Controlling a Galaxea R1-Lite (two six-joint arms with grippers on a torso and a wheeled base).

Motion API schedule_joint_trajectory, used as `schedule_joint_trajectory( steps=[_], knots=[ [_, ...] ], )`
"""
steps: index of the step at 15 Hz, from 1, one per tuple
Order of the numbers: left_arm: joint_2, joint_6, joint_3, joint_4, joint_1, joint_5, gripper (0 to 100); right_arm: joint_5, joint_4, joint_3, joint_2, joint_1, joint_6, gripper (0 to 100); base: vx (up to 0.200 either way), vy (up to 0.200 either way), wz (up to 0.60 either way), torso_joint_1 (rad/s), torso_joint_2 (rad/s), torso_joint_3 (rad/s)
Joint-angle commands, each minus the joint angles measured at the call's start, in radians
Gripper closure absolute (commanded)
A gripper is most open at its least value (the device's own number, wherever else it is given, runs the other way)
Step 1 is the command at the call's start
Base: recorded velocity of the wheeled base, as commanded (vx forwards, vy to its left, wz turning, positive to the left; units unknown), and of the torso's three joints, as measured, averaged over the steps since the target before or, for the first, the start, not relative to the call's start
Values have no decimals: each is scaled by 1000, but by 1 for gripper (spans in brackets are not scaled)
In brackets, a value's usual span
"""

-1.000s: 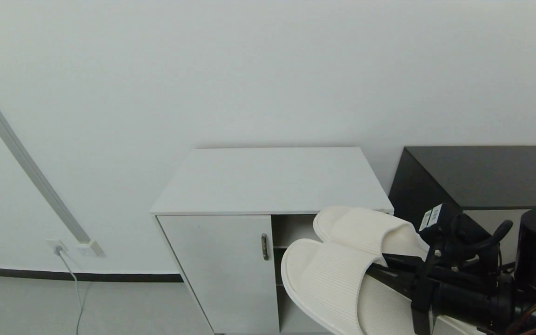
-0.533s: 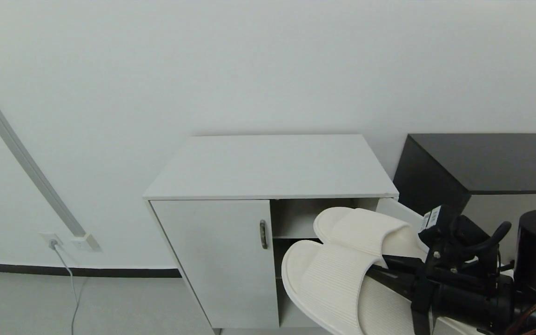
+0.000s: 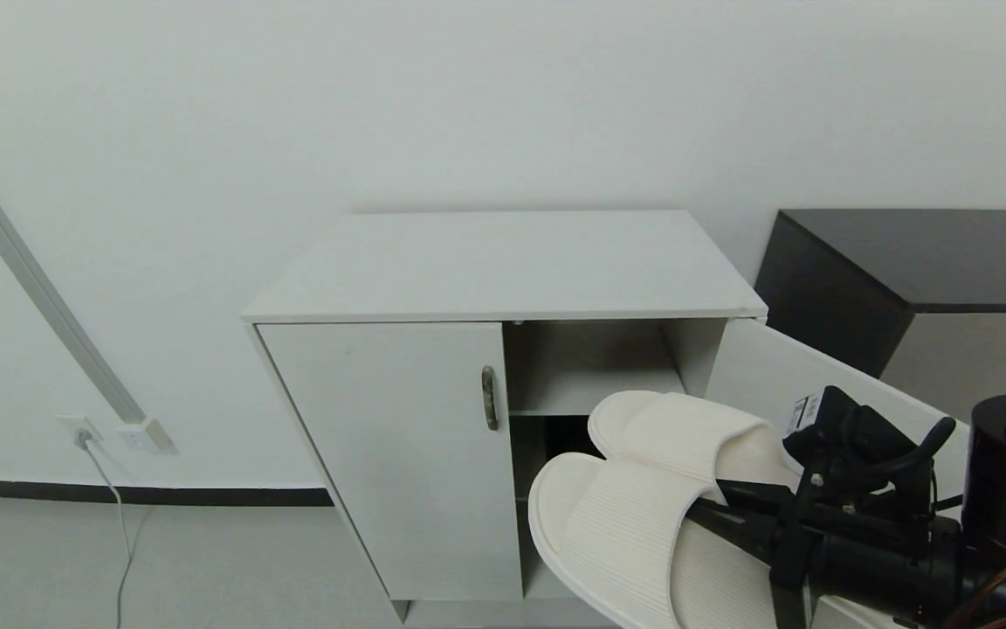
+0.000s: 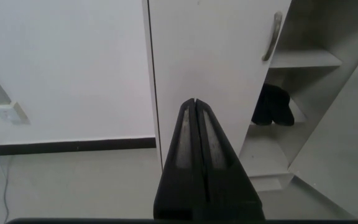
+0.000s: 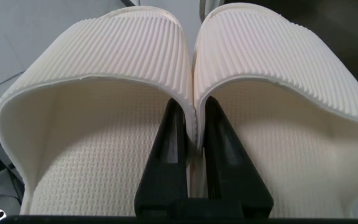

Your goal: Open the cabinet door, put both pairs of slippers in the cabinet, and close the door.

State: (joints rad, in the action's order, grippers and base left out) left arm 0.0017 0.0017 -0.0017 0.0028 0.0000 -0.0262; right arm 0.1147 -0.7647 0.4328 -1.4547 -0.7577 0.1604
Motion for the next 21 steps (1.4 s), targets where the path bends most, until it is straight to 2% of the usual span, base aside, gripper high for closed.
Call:
schedule_joint_trajectory(
  steps=[1,12,21],
  knots=[
    [0,0,0,0,0,0,100,0,-1,0,-4,0,1,100,0,0,0,-193,515,325],
    [0,1,0,0,0,0,100,0,1,-9,-7,0,4,100,0,0,0,-150,479,330],
    [0,1,0,0,0,-1,100,-1,-1,-6,-9,0,4,100,0,0,0,-45,416,364]
  ],
)
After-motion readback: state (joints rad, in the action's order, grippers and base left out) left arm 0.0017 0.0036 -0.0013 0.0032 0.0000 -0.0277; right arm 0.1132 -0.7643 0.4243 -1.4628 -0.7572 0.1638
